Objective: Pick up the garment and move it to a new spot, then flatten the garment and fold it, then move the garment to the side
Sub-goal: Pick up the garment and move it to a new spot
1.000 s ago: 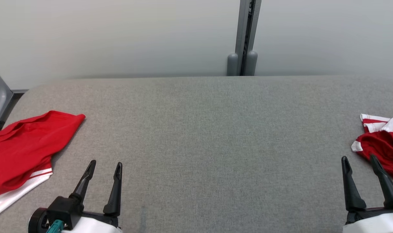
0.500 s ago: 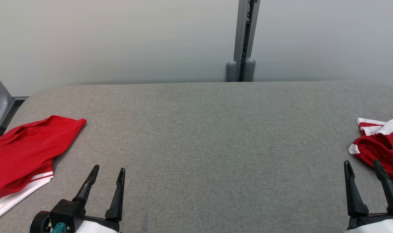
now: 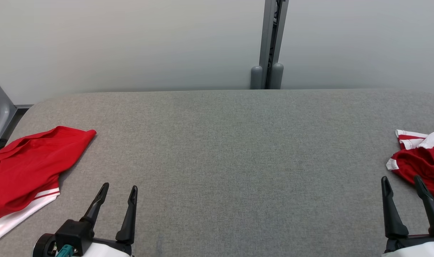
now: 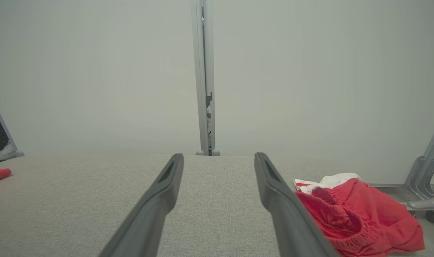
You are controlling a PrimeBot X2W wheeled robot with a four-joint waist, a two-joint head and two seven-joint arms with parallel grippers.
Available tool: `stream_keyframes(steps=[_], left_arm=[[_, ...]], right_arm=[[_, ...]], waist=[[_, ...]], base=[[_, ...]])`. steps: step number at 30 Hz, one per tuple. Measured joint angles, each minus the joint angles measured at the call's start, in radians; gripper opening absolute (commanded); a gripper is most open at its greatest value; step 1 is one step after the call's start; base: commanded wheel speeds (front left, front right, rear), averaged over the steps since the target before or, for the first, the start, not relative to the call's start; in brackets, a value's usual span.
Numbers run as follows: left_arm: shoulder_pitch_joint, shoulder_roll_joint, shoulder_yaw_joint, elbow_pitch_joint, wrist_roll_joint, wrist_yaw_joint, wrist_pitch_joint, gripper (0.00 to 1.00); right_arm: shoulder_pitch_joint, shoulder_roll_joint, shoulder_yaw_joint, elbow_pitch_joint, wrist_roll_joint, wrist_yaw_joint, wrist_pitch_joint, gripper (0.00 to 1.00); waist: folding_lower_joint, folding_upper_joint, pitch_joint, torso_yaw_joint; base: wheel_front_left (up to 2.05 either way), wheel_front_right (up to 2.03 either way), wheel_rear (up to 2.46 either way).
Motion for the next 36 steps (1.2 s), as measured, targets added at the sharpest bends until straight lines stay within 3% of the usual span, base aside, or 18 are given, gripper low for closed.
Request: stream_keyframes(steps=[9,27,36], left_arm=[[-0.037,-0.006,0.007,0.005,-0.003,0.02,-0.001,1.0],[-0.055,-0.004,0.062,0.005,-0.031,0.036,-0.031,1.0],[-0.053,-0.005,0.063,0.004,-0.037,0.035,-0.035,1.0]], right_arm=[[0.026,0.006,-0.042,-0.031,-0.004,0.0,0.005,1.0],[0.02,0.013,0.008,-0.089,-0.013,0.0,0.029,1.0],[0.016,0.014,0.019,-0.086,-0.013,0.0,0.029,1.0]], waist=[[0.0,0.0,0.006,0.066],[0.0,0.0,0.032,0.376],[0.0,0.0,0.03,0.425]], base=[[0.0,0.0,0.0],[0.0,0.0,0.0],[0.0,0.0,0.0]])
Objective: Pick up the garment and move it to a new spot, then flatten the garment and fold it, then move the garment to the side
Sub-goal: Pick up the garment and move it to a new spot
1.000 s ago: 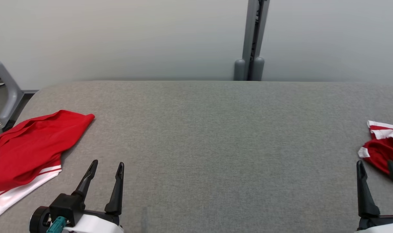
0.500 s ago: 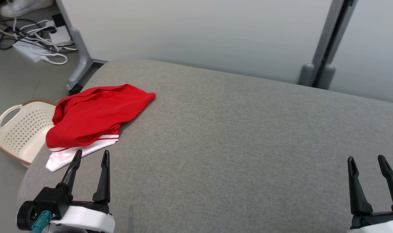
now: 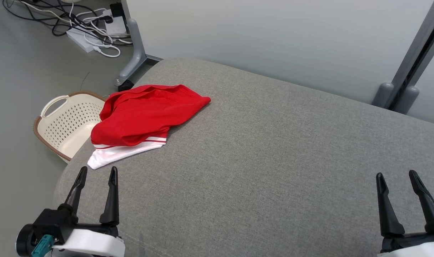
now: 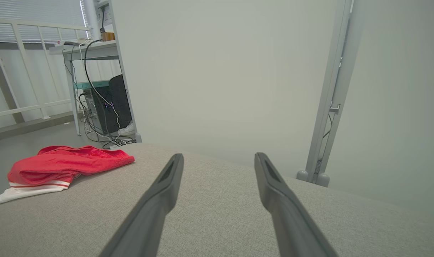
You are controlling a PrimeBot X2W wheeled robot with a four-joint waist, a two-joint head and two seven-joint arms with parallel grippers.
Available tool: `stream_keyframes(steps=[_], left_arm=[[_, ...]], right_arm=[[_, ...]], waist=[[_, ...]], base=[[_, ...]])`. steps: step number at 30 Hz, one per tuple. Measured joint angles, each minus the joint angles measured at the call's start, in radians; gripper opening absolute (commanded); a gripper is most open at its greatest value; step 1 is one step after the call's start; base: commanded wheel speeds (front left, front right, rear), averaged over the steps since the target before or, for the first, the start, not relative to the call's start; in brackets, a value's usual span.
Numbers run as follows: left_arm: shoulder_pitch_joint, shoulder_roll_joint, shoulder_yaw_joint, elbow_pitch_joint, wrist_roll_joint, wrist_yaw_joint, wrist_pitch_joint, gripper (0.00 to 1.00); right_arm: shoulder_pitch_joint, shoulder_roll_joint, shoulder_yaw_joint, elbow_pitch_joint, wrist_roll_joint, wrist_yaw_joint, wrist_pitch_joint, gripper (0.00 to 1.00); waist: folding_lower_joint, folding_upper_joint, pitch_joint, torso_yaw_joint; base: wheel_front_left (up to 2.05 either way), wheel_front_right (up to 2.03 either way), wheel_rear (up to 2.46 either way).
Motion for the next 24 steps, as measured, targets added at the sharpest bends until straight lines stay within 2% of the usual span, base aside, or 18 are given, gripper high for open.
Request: stream_keyframes(steps=[16,21,24], left_arm=[[-0.014,-0.006,-0.006,-0.014,-0.003,0.0,-0.002,1.0],[-0.142,-0.024,0.002,-0.056,-0.006,-0.002,-0.003,1.0],[-0.264,-0.022,0.012,-0.065,-0.005,-0.021,-0.004,1.0]], right_arm=[[-0.002,0.001,-0.006,0.005,0.002,0.0,0.005,1.0],[-0.027,-0.012,-0.001,-0.019,-0.001,0.0,0.02,1.0],[-0.05,-0.028,0.008,-0.039,-0.004,0.0,0.035,1.0]], waist=[[0.0,0.0,0.011,-0.003],[0.0,0.0,0.047,-0.005],[0.0,0.0,0.081,-0.016]], base=[[0.0,0.0,0.0],[0.0,0.0,0.0],[0.0,0.0,0.0]])
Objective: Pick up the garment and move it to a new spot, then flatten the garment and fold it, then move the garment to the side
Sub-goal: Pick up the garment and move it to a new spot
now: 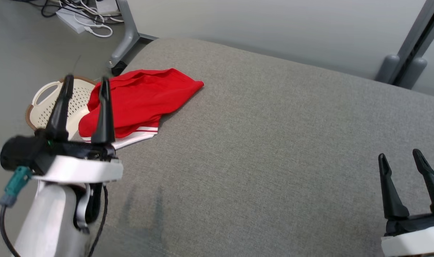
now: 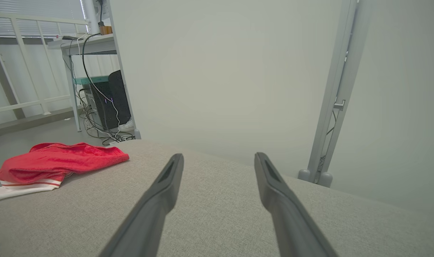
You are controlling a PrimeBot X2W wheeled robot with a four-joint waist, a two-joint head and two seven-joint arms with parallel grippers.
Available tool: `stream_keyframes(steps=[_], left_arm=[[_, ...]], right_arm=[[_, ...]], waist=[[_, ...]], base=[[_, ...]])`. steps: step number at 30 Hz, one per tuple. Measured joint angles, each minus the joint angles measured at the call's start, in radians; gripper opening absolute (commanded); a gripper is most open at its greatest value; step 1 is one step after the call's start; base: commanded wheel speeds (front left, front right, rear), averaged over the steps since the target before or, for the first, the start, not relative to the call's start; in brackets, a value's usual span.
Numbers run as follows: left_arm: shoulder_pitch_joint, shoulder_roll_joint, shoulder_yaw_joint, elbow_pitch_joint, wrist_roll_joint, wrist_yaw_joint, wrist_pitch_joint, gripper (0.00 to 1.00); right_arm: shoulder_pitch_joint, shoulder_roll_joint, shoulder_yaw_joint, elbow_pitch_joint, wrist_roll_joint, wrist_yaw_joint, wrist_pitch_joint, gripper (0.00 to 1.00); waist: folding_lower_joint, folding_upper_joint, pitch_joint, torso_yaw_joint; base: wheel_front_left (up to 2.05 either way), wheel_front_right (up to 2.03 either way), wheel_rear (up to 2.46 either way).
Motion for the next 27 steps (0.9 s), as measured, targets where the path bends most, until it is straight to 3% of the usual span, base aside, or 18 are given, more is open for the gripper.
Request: stream_keyframes(steps=[5,15,22,27], left_arm=[[-0.195,0.015,0.009,0.119,-0.019,-0.046,0.0,1.0],[-0.467,0.007,-0.009,0.667,-0.133,-0.148,0.077,1.0],[-0.585,0.031,-0.018,0.967,-0.234,-0.165,0.162,1.0],[-0.618,0.067,-0.042,1.061,-0.277,-0.165,0.25,1.0]], right_arm=[[-0.051,-0.036,0.012,-0.027,-0.002,0.0,0.024,1.0],[-0.151,-0.088,0.03,-0.036,-0.001,0.0,0.03,1.0],[-0.192,-0.093,0.049,-0.024,0.002,0.0,0.014,1.0],[-0.205,-0.101,0.053,-0.014,0.006,0.0,0.004,1.0]], waist=[[0.0,0.0,0.076,-0.033],[0.0,0.0,0.249,-0.135],[0.0,0.0,0.348,-0.206],[0.0,0.0,0.38,-0.24]], base=[[0.0,0.0,0.0],[0.0,0.0,0.0],[0.0,0.0,0.0],[0.0,0.0,0.0]])
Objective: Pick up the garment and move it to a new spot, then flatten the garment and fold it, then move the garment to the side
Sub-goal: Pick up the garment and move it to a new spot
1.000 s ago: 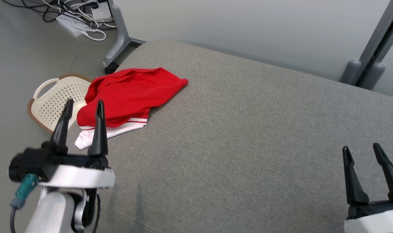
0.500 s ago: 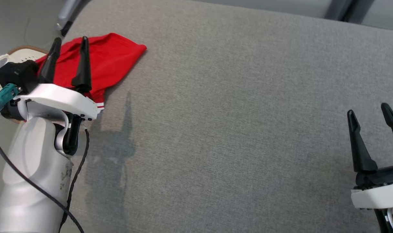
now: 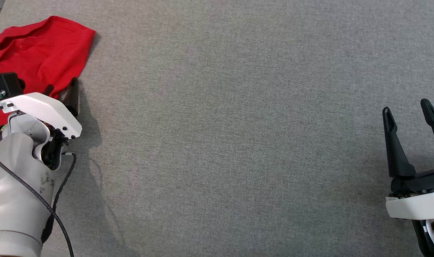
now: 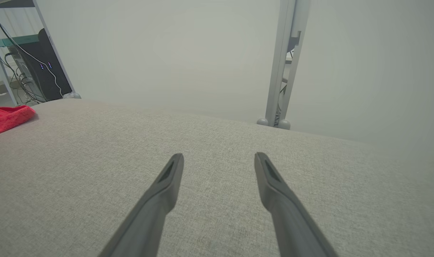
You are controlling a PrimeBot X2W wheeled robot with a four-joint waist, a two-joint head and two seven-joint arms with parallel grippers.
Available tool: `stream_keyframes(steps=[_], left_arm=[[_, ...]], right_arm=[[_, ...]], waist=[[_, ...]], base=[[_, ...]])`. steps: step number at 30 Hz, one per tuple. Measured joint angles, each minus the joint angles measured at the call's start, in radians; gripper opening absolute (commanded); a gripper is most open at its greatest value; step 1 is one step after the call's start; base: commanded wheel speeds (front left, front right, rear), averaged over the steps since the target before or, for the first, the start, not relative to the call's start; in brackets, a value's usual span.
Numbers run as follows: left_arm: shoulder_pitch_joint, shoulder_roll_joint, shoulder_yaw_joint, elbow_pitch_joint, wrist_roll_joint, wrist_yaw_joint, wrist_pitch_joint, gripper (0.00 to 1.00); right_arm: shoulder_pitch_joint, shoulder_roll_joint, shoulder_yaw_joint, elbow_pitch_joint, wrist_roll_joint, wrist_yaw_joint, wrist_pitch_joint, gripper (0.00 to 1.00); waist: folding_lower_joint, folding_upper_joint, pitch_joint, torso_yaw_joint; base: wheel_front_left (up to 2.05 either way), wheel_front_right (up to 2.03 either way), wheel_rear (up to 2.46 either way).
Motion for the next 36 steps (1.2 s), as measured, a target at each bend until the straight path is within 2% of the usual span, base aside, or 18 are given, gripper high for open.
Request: stream_keyframes(steps=[1,2,3,4,8,15,19,25,28,29,30,31,36], left_arm=[[-0.006,0.007,-0.011,0.008,-0.002,0.0,0.016,0.98],[-0.008,0.014,-0.022,0.011,-0.005,0.0,0.019,0.41],[-0.009,0.02,-0.031,0.014,-0.009,0.0,0.025,0.17],[-0.011,0.026,-0.04,0.019,-0.012,0.0,0.032,0.0],[-0.025,0.052,-0.048,0.028,-0.037,0.0,-0.003,0.0],[-0.05,0.091,-0.03,-0.017,-0.058,0.0,-0.205,0.0],[-0.043,0.118,-0.007,-0.084,-0.031,0.014,-0.247,0.0],[0.117,0.147,0.115,-0.409,0.058,0.091,-0.25,0.0],[0.263,0.116,0.154,-0.579,0.11,0.126,-0.25,0.0],[0.263,0.116,0.154,-0.579,0.11,0.126,-0.25,0.0],[0.352,0.092,0.17,-0.684,0.136,0.144,-0.25,0.0],[0.352,0.092,0.17,-0.684,0.136,0.144,-0.25,0.0],[0.594,0.037,0.193,-0.914,0.188,0.194,-0.25,0.0]], right_arm=[[-0.002,-0.002,-0.001,0.0,0.0,0.0,0.0,1.0],[-0.003,-0.003,-0.001,0.001,0.0,0.0,0.0,1.0],[-0.003,-0.004,-0.001,0.002,0.0,0.0,-0.001,1.0],[-0.004,-0.004,-0.001,0.002,0.0,0.0,-0.002,1.0],[-0.01,-0.003,-0.001,0.005,0.0,0.0,-0.006,1.0],[-0.012,0.011,-0.005,0.029,0.0,0.0,-0.02,1.0],[-0.01,0.021,0.001,0.043,0.0,0.0,-0.033,1.0],[-0.005,0.032,0.017,0.065,0.001,0.0,-0.05,1.0],[0.006,0.04,0.017,0.076,0.006,0.0,-0.054,1.0],[0.006,0.04,0.017,0.076,0.006,0.0,-0.054,1.0],[0.024,0.044,0.014,0.085,0.008,0.0,-0.059,1.0],[0.024,0.044,0.014,0.085,0.008,0.0,-0.059,1.0],[0.052,0.062,0.012,0.095,0.011,0.0,-0.071,1.0]], waist=[[0.0,0.0,0.004,-0.004],[0.0001,0.0,0.007,-0.007],[0.0,0.0,0.01,-0.01],[0.0,0.0,0.011,-0.012],[0.0,0.0,0.012,-0.015],[0.0,0.0,-0.032,-0.009],[0.0,0.0,-0.075,-0.006],[0.0001,0.0,-0.145,-0.012],[0.0,0.0,-0.18,-0.019],[0.0,0.0,-0.18,-0.019],[0.0,0.0,-0.204,-0.023],[0.0,0.0,-0.204,-0.023],[0.0,0.0,-0.26,-0.033]], base=[[0.0,0.0,0.0],[0.0,0.0,0.0],[0.0,0.0,0.0],[0.0,0.0,0.0],[0.0,0.0,0.0],[0.0,0.0,0.0],[0.0,0.0,0.0],[0.0,0.0,0.0],[0.0,0.0,0.0],[0.0,0.0,0.0],[0.0,0.0,0.0],[0.0,0.0,0.0],[0.0,0.0,0.0]])
